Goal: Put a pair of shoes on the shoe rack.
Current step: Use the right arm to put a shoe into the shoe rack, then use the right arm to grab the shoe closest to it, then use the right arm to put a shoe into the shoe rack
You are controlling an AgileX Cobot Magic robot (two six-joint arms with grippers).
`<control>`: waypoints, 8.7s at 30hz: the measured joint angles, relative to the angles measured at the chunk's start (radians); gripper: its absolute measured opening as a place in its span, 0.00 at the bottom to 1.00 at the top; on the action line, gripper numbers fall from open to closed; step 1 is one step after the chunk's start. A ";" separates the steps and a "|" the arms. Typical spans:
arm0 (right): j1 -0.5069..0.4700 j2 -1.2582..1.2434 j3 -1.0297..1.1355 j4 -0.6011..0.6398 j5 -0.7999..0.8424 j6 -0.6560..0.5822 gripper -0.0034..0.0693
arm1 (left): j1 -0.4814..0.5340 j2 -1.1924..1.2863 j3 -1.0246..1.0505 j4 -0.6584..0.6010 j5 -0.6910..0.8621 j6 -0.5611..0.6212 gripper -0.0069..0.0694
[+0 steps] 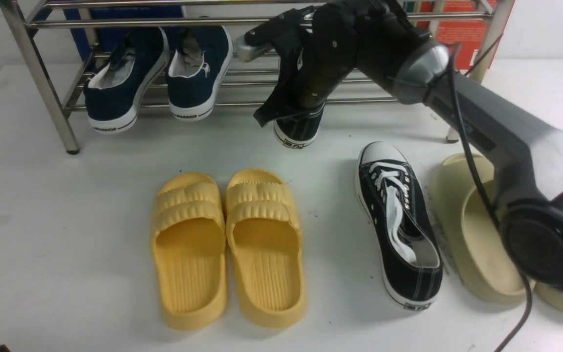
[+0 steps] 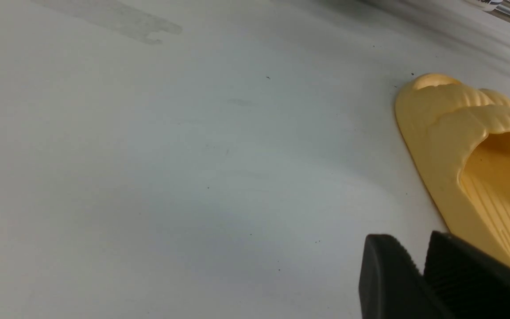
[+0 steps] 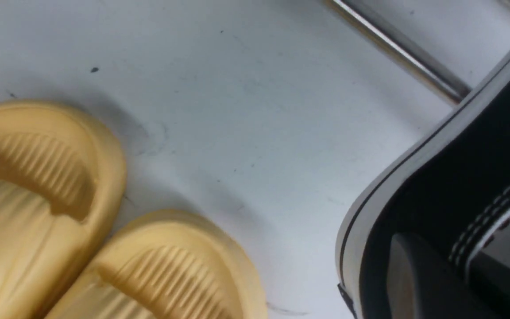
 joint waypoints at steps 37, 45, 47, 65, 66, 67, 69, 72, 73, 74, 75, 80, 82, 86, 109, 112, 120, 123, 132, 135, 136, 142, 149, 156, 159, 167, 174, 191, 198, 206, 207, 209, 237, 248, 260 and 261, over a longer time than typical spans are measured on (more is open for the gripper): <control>-0.018 0.005 -0.050 -0.096 -0.073 -0.010 0.25 | 0.000 0.000 0.000 0.000 0.001 0.000 0.32; -0.003 -0.024 -0.063 -0.122 -0.074 -0.018 0.42 | 0.000 0.000 0.000 0.000 0.001 0.000 0.34; 0.004 -0.045 -0.070 -0.122 -0.073 -0.021 0.45 | 0.000 0.000 0.000 0.000 0.001 0.000 0.34; 0.058 -0.399 0.073 -0.001 0.267 0.119 0.24 | 0.000 0.000 0.000 0.000 0.001 0.000 0.35; 0.058 -0.408 0.086 0.002 0.266 0.119 0.23 | 0.000 0.000 0.000 0.000 0.001 0.000 0.35; 0.059 -0.504 0.230 0.010 0.266 0.128 0.20 | 0.000 0.000 0.000 0.000 0.001 0.000 0.35; 0.059 -0.612 0.403 0.004 0.265 0.154 0.18 | 0.000 0.000 0.000 0.000 0.001 0.000 0.35; 0.059 -0.782 0.688 -0.046 0.265 0.236 0.17 | 0.000 0.000 0.000 0.000 0.001 0.000 0.35; 0.059 -0.831 0.786 -0.064 0.265 0.274 0.17 | 0.000 0.000 0.000 0.000 0.001 0.000 0.35; 0.059 -0.840 0.824 -0.068 0.265 0.282 0.17 | 0.000 0.000 0.000 0.000 0.001 0.000 0.35; 0.059 -0.896 0.948 -0.088 0.265 0.351 0.18 | 0.000 0.000 0.000 0.000 0.001 0.000 0.35; 0.046 -0.988 1.214 -0.118 0.195 0.550 0.28 | 0.000 0.000 0.000 0.000 0.001 0.000 0.35; 0.027 -0.987 1.308 -0.118 0.102 0.618 0.41 | 0.000 0.000 0.000 0.000 0.001 0.000 0.35; -0.001 -0.946 1.371 -0.115 -0.022 0.643 0.62 | 0.000 0.000 0.000 0.000 0.001 0.000 0.35; -0.030 -0.737 1.376 -0.078 -0.169 0.635 0.07 | 0.000 0.000 0.000 0.000 0.001 0.000 0.35; -0.030 -0.789 1.377 -0.055 -0.117 0.635 0.07 | 0.000 0.000 0.000 0.000 0.001 0.000 0.35; -0.030 -0.930 1.353 -0.028 -0.054 0.623 0.07 | 0.000 0.000 0.000 0.000 0.001 0.000 0.35; -0.054 -0.913 1.302 -0.028 -0.067 0.618 0.07 | 0.000 0.000 0.000 0.000 0.001 0.000 0.35; -0.211 -0.817 1.134 -0.008 -0.050 0.538 0.07 | 0.000 0.000 0.000 0.000 0.001 0.000 0.36; -0.251 -0.789 1.096 0.017 -0.049 0.509 0.08 | 0.000 0.000 0.000 0.000 0.001 0.000 0.36; -0.271 -0.770 1.066 0.045 -0.050 0.481 0.08 | 0.000 0.000 0.000 0.000 0.001 0.000 0.36; -0.309 -0.734 0.990 0.145 0.046 0.340 0.08 | 0.000 0.000 0.000 0.000 0.001 0.000 0.37; -0.350 -0.742 0.952 0.138 0.167 0.272 0.08 | 0.000 0.000 0.000 0.000 0.001 0.000 0.38; -0.388 -0.743 0.951 0.167 0.149 0.271 0.08 | 0.000 0.000 0.000 0.000 0.001 0.000 0.39; -0.388 -0.734 0.951 0.238 0.055 0.271 0.08 | 0.000 0.000 0.000 0.000 0.001 0.000 0.39; -0.388 -0.688 0.950 0.282 -0.107 0.288 0.09 | 0.000 0.000 0.000 0.000 0.001 0.000 0.39; -0.388 -0.615 0.907 0.314 -0.200 0.304 0.09 | 0.000 0.000 0.000 0.000 0.001 0.000 0.39; -0.429 -0.427 0.667 0.280 -0.216 0.423 0.09 | 0.000 0.000 0.000 0.000 0.001 0.000 0.39; -0.420 -0.393 0.667 0.282 -0.312 0.472 0.09 | 0.000 0.000 0.000 0.000 0.001 0.000 0.39; -0.388 -0.336 0.638 0.311 -0.355 0.479 0.10 | 0.000 0.000 0.000 0.000 0.001 0.000 0.39; -0.383 -0.332 0.635 0.313 -0.360 0.479 0.10 | 0.000 0.000 0.000 0.000 0.001 0.000 0.39; -0.380 -0.326 0.629 0.319 -0.367 0.479 0.10 | 0.000 0.000 0.000 0.000 0.001 0.000 0.39; -0.378 -0.289 0.619 0.298 -0.481 0.481 0.13 | 0.000 0.000 0.000 0.000 0.001 0.000 0.40; -0.400 -0.294 0.618 0.299 -0.522 0.504 0.13 | 0.000 0.000 0.000 0.000 0.001 0.000 0.40; -0.399 -0.314 0.616 0.297 -0.509 0.489 0.12 | 0.000 0.000 0.000 0.000 0.001 0.000 0.40; -0.399 -0.322 0.616 0.297 -0.503 0.477 0.11 | 0.000 0.000 0.000 0.000 0.001 0.000 0.40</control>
